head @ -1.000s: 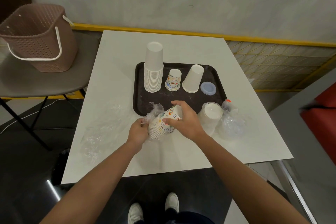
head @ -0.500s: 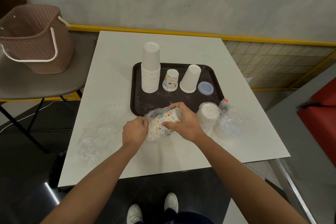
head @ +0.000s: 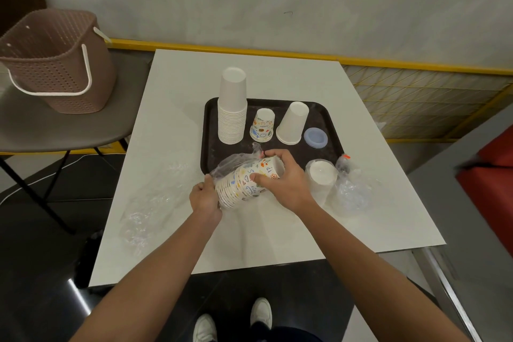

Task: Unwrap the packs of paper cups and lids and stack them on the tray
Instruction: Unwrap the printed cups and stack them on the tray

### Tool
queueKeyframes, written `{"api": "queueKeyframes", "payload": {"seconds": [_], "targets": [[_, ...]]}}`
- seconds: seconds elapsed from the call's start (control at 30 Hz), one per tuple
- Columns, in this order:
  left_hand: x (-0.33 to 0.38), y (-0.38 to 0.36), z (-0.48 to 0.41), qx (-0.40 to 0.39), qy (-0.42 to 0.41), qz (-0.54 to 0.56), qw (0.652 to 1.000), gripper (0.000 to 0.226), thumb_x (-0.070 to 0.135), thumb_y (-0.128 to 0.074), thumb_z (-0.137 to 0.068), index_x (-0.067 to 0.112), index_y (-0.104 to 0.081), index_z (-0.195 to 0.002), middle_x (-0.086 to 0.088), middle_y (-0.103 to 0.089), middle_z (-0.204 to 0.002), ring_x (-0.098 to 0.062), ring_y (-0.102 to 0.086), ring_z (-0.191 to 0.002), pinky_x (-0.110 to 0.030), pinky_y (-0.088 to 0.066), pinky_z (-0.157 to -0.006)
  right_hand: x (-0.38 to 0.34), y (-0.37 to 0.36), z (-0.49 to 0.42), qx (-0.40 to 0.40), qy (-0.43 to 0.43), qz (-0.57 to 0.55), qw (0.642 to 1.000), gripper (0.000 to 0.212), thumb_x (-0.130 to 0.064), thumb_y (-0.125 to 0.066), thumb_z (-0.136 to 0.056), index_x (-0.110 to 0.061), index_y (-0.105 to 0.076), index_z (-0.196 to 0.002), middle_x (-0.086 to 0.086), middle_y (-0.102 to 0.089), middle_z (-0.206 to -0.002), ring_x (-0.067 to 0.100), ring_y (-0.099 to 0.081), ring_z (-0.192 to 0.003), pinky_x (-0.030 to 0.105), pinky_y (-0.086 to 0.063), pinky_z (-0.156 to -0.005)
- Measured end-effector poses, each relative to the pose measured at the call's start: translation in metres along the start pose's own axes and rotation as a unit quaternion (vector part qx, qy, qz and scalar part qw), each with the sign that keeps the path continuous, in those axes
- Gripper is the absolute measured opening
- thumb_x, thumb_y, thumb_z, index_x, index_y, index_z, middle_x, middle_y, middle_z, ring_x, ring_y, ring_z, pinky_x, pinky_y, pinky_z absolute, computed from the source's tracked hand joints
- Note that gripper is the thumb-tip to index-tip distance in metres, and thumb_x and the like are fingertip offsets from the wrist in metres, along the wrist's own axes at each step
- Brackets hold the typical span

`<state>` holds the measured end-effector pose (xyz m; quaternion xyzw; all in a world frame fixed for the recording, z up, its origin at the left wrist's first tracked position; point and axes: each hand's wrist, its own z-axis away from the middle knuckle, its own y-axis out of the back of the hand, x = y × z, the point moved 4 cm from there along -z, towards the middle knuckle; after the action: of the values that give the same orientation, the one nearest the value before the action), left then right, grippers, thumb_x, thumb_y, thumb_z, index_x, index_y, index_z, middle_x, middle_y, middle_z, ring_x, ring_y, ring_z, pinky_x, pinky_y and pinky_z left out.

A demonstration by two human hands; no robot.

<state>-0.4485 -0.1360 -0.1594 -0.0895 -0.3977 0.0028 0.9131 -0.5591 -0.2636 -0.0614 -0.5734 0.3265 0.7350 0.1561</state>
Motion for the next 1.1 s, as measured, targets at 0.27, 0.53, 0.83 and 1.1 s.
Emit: {"api": "queueKeyframes", "payload": {"seconds": [0.27,0.53,0.83,1.1], "targets": [[-0.003,-0.002,-0.004,-0.036,0.078,-0.02,0.996,0.042,0.043,-0.065,-0.085,0.004,-0.058,-0.099,-0.008,-0.064,-0.087,-0.024,-0.064,-0.074,-0.039,-0.056,-0.074,-0.001,0.004,-0.003,0.011,0.0,0.002,1.0,0.05,-0.019,-0.079,-0.073,-0.029,-0.048,-0.111,-0.01,-0.053,-0.108,0.006,-0.056,-0.092,0.011,-0.051,-0.062],[0.001,-0.005,-0.007,-0.076,0.082,-0.012,0.994,0.034,0.037,-0.056,-0.093,0.005,-0.065,-0.097,-0.013,-0.069,-0.104,-0.031,-0.067,-0.094,-0.05,-0.052,-0.09,-0.005,0.0,0.001,-0.009,0.012,-0.019,1.0,0.051,-0.017,-0.079,-0.073,-0.025,-0.049,-0.113,-0.01,-0.054,-0.108,0.004,-0.056,-0.093,0.007,-0.049,-0.062],[0.013,-0.016,0.002,-0.156,0.117,0.08,0.978,0.041,0.046,-0.038,-0.098,0.015,-0.061,-0.112,-0.014,-0.067,-0.11,-0.034,-0.064,-0.1,-0.05,-0.056,-0.072,-0.007,0.002,-0.001,-0.003,0.013,-0.035,0.999,0.053,-0.018,-0.079,-0.074,-0.026,-0.048,-0.116,-0.016,-0.053,-0.103,0.001,-0.056,-0.092,0.009,-0.051,-0.063],[0.014,-0.012,0.0,-0.077,0.077,0.074,0.991,0.033,0.035,-0.048,-0.097,0.005,-0.057,-0.109,-0.013,-0.064,-0.11,-0.03,-0.065,-0.088,-0.045,-0.058,-0.072,-0.005,-0.007,0.002,-0.034,0.018,-0.017,0.999,0.053,-0.018,-0.08,-0.072,-0.03,-0.047,-0.113,-0.011,-0.053,-0.11,0.007,-0.057,-0.098,0.021,-0.055,-0.078]]}}
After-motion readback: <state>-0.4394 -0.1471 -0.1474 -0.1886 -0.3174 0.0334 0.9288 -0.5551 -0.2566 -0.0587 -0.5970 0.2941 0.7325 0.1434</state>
